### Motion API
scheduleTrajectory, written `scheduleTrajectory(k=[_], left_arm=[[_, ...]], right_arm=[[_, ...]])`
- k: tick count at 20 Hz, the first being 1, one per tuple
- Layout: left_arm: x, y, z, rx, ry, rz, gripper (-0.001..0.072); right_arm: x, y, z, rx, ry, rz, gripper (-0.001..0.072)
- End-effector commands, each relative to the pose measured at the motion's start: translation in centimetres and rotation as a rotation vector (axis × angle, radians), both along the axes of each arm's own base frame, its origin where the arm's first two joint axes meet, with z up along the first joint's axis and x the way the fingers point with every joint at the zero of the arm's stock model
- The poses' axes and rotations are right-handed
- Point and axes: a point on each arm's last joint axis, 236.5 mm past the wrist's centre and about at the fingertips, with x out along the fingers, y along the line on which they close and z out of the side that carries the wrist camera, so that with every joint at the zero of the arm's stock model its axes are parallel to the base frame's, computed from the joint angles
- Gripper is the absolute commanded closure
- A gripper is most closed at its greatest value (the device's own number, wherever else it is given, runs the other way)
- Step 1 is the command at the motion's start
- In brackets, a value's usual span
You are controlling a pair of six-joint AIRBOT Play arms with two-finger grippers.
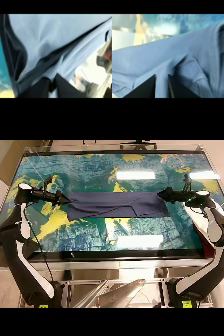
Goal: Fold the shirts.
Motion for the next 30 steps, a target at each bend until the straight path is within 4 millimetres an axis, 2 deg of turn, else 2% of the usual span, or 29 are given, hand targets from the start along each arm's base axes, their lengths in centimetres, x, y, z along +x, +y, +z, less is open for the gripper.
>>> scheduleTrajectory(k=[1,2,3,5,7,9,11,13,15,16,17,18,19,21,22,23,26,28,30], left_arm=[[2.6,0.9,0.9,0.027,-0.065,0.067,0.0455],[3.0,1.0,1.0,0.032,-0.078,0.081,0.0454],[3.4,1.6,1.2,0.038,-0.088,0.105,0.0455],[3.9,2.3,2.1,0.047,-0.11,0.127,0.0455],[4.3,3.9,3.6,0.059,-0.146,0.163,0.0455],[4.9,5.6,5.4,0.075,-0.19,0.208,0.0454],[4.8,6.8,7.1,0.082,-0.214,0.231,0.0455],[4.3,6.5,8.2,0.079,-0.216,0.218,0.0459],[3.9,5.3,8.8,0.078,-0.219,0.187,0.0462],[3.8,4.7,8.9,0.075,-0.217,0.171,0.0553],[3.6,3.8,8.9,0.071,-0.213,0.15,0.0703],[3.5,2.9,8.9,0.069,-0.211,0.132,0.0705],[3.1,2.0,8.9,0.063,-0.202,0.104,0.0706],[2.0,-0.5,8.9,0.051,-0.181,0.033,0.0706],[1.5,-2.0,8.9,0.046,-0.174,-0.003,0.0706],[1.2,-3.8,8.8,0.043,-0.173,-0.039,0.0706],[1.0,-9.6,8.0,0.05,-0.192,-0.098,0.0706],[1.2,-13.7,6.1,0.067,-0.202,-0.1,0.0707],[1.2,-17.4,3.2,0.15,-0.234,-0.108,0.0707]], right_arm=[[0.2,-0.6,-0.2,-0.045,-0.03,0.021,0.0519],[0.2,-1.1,-0.3,-0.062,-0.031,0.023,0.0463],[0.2,-1.6,-0.1,-0.078,-0.036,0.027,0.0321],[-0.3,-2.9,-0.2,-0.114,-0.017,0.046,0.0178],[-1.8,-4.7,-1.6,-0.167,0.079,0.052,0.0025],[-3.5,-5.9,-3.3,-0.221,0.167,0.063,0.0025],[-4.3,-5.7,-3.9,-0.228,0.197,0.094,0.0024],[-4.4,-4.7,-4.3,-0.221,0.203,0.113,0.0024],[-4.5,-3.4,-5.5,-0.215,0.223,0.141,0.0024],[-4.7,-2.8,-6.3,-0.209,0.237,0.154,0.0025],[-5.0,-1.9,-7.0,-0.191,0.263,0.166,0.0025],[-5.3,-1.0,-7.5,-0.183,0.278,0.186,0.0026],[-5.4,-0.2,-7.7,-0.179,0.285,0.205,0.0076],[-5.5,0.8,-7.6,-0.181,0.281,0.229,0.0409],[-5.2,1.0,-7.3,-0.184,0.274,0.232,0.0602],[-4.9,1.1,-6.9,-0.182,0.269,0.226,0.0691],[-4.0,1.4,-4.7,-0.158,0.246,0.215,0.0691],[-3.9,1.8,-2.1,-0.152,0.221,0.234,0.069],[-3.7,2.1,1.0,-0.151,0.174,0.242,0.0691]])
